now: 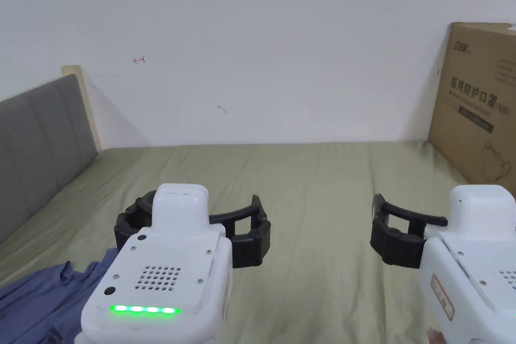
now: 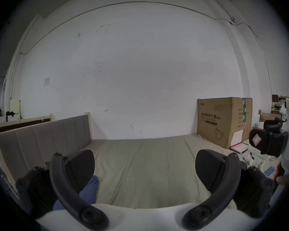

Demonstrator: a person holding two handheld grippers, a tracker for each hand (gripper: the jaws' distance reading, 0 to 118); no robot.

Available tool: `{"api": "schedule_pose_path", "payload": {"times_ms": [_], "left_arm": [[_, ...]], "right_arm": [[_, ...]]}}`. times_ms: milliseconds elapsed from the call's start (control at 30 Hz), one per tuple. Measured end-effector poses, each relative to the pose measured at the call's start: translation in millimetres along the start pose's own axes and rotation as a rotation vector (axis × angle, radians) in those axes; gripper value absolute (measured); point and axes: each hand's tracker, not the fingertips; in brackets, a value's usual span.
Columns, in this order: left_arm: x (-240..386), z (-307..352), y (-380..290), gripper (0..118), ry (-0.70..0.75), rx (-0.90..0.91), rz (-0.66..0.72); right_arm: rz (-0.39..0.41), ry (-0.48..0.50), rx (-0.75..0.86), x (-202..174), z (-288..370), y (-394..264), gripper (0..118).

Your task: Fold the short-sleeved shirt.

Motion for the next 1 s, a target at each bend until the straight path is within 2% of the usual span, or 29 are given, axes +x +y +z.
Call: {"api": "schedule_pose_path", "payload": {"times_ms": [167,333,433,467,500,533,567,600,633,667,1000], "left_arm": [[-3,0,-2,117,0.008,-0.009,0.015],[-6,0,-3,108,0.027,-0.002,0.021],[-8,-1,-2,105,0.008,-0.018,0.038],[-8,0,-2,94,0.008,-0.015,0.042],[-8,1,-2,74,0.008,-0.012,0.043],[-6,1,-2,46,0.021,-0.016,0.032],[-5,-1,-2,11,0.036,-0.028,0.018],[-4,-2,-3,3,0.063,-0.049,-0.004],[-4,-3,-4,3,0.052,-0.052,0.008],[-6,-4,-5,2,0.010,-0.063,0.029],[0,-6,-12,0,-0.033,-0.095,0.013]], "right_arm": [[-0.023,0.009,-0.005,2,-1,-1,118],[0.013,0.035,-0.003,-2,0,0,118],[-0.032,0.038,-0.005,4,1,-1,116],[-0.047,0.041,-0.005,5,2,-1,106],[-0.070,0.042,-0.010,6,2,-1,84],[-0.069,0.026,-0.015,7,0,0,43],[-0.080,0.007,-0.049,9,-4,0,2],[-0.103,0.016,-0.055,13,-6,-1,3],[-0.141,0.071,-0.079,17,-8,-2,2],[-0.143,0.088,-0.096,19,-10,-2,2],[-0.079,0.116,-0.068,22,-3,-5,0]]}}
